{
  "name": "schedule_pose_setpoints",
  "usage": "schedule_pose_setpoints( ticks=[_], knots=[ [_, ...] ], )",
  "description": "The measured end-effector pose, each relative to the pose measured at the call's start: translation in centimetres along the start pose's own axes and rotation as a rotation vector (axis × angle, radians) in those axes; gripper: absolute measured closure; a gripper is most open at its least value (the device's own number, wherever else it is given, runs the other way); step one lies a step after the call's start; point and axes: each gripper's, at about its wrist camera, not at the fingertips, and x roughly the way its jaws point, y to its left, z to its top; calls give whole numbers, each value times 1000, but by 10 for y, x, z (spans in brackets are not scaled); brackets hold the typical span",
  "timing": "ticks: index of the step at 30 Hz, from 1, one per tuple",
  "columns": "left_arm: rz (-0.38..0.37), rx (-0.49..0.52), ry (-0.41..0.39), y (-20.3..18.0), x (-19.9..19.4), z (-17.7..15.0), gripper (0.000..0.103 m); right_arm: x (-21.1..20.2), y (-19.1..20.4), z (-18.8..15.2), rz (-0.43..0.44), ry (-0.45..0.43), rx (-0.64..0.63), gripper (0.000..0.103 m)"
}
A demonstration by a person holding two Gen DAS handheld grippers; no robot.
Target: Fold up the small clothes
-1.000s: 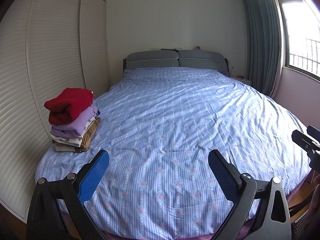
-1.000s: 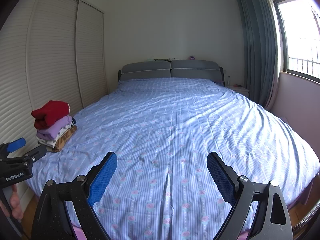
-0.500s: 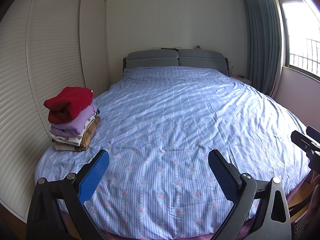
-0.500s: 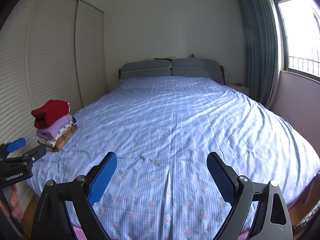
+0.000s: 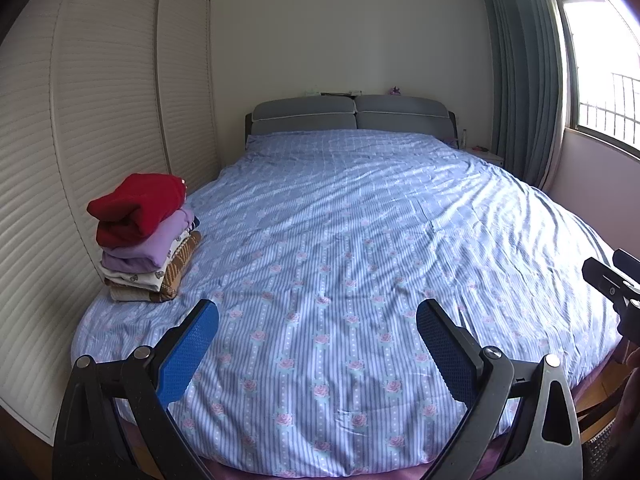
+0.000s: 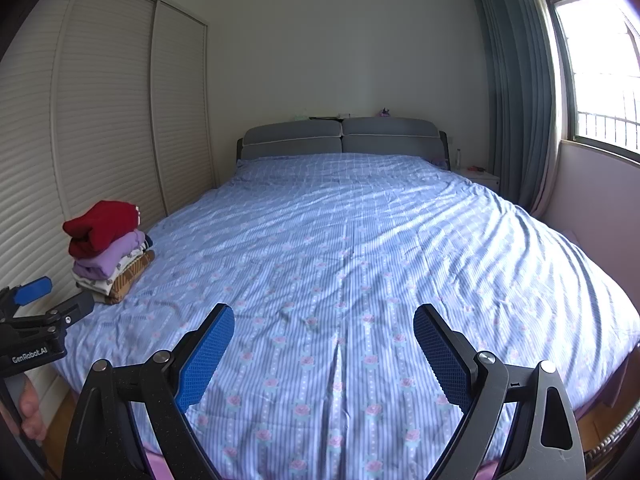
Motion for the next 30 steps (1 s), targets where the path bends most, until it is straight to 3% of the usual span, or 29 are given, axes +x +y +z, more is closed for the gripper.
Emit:
schedule_pose_setpoints(
  ticks=[30],
  knots=[
    [-16, -7, 3, 1, 1, 0, 2, 3, 1, -3, 6, 17, 6, 11]
  ],
)
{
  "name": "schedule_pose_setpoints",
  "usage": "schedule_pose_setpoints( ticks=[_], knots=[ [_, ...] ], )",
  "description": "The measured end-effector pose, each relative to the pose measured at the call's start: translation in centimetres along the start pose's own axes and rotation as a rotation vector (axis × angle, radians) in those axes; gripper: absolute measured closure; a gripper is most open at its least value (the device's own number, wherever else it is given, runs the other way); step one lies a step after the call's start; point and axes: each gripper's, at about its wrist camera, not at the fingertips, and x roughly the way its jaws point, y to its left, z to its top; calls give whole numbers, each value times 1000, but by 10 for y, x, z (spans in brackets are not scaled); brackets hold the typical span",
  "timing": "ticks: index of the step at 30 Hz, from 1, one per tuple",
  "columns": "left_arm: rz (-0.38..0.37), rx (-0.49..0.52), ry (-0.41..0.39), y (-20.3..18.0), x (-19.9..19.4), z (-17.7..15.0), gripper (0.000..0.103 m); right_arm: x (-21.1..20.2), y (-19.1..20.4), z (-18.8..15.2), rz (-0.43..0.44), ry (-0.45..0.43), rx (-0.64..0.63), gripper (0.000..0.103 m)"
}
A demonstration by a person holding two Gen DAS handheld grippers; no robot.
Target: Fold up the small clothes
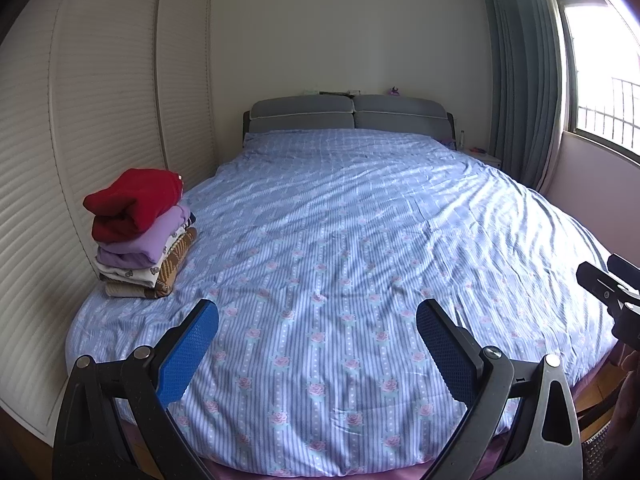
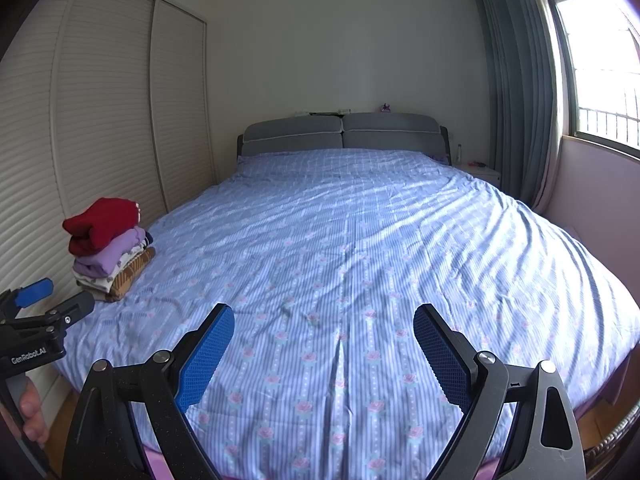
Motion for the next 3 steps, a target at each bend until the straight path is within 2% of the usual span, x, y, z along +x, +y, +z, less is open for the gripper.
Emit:
schedule_pose_setpoints(
  ticks=[3],
  knots=[
    [-4, -1, 8, 0, 2, 0, 2, 2, 0, -1, 0, 6, 2, 11]
  ],
)
